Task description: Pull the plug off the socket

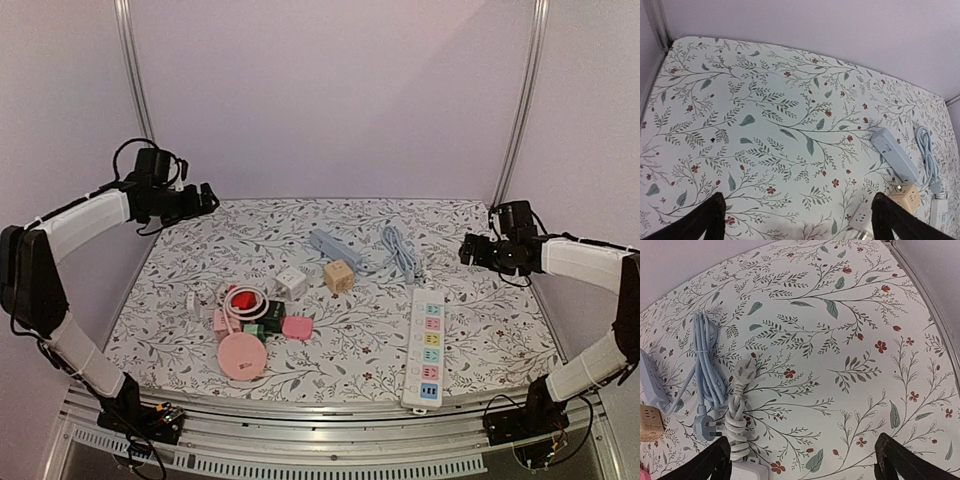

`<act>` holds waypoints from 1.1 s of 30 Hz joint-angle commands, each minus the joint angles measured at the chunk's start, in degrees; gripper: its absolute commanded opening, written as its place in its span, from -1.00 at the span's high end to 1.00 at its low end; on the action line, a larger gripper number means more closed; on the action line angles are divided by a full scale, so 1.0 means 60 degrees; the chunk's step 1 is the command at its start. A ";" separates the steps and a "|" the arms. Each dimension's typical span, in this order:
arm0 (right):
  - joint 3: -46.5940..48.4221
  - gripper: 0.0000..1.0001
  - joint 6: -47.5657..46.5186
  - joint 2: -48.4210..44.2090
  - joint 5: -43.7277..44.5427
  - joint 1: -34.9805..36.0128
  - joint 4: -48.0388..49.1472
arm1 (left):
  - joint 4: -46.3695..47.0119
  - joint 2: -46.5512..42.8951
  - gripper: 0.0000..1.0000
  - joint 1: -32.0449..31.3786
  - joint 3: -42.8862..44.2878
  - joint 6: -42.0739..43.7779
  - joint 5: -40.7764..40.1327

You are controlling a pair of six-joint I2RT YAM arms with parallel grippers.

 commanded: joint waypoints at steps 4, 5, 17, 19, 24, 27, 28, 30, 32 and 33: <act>-0.1044 -0.98 -0.0125 -0.1160 0.0624 -0.0897 0.1290 | 0.3858 -0.1756 -0.99 0.2568 -0.3507 -0.0781 0.0201; -0.1227 -0.97 -0.0174 -0.1295 0.0775 -0.0962 0.1514 | 0.4080 -0.1918 -0.99 0.2670 -0.3838 -0.0605 -0.0154; -0.3579 -0.98 -0.0989 -0.3329 0.1800 -0.1014 0.4089 | 0.8297 -0.3288 -0.99 0.2655 -0.7990 0.0885 -0.1969; -0.3949 -0.98 -0.1113 -0.3593 0.2032 -0.1007 0.4184 | 0.8717 -0.3440 -0.99 0.2575 -0.8498 0.1034 -0.2222; -0.4475 -0.97 -0.1143 -0.4124 0.2248 -0.1004 0.4657 | 0.8583 -0.3905 -0.99 0.2553 -0.8751 0.1332 -0.2710; -0.4497 -0.98 -0.1176 -0.4116 0.2163 -0.1007 0.4827 | 0.8756 -0.4192 -0.99 0.2553 -0.9034 0.1324 -0.2777; -0.4473 -0.98 -0.1197 -0.4065 0.2161 -0.0998 0.4829 | 0.8747 -0.4298 -0.99 0.2553 -0.9095 0.1321 -0.2761; -0.4464 -0.98 -0.1187 -0.4015 0.2156 -0.0995 0.4844 | 0.8727 -0.4451 -0.99 0.2553 -0.9209 0.1317 -0.2810; -0.4463 -0.98 -0.1209 -0.3988 0.2150 -0.1002 0.4872 | 0.8729 -0.4548 -0.99 0.2555 -0.9265 0.1333 -0.2975; -0.4463 -0.98 -0.1210 -0.3992 0.2141 -0.1007 0.4880 | 0.8710 -0.4564 -0.99 0.2557 -0.9274 0.1303 -0.3088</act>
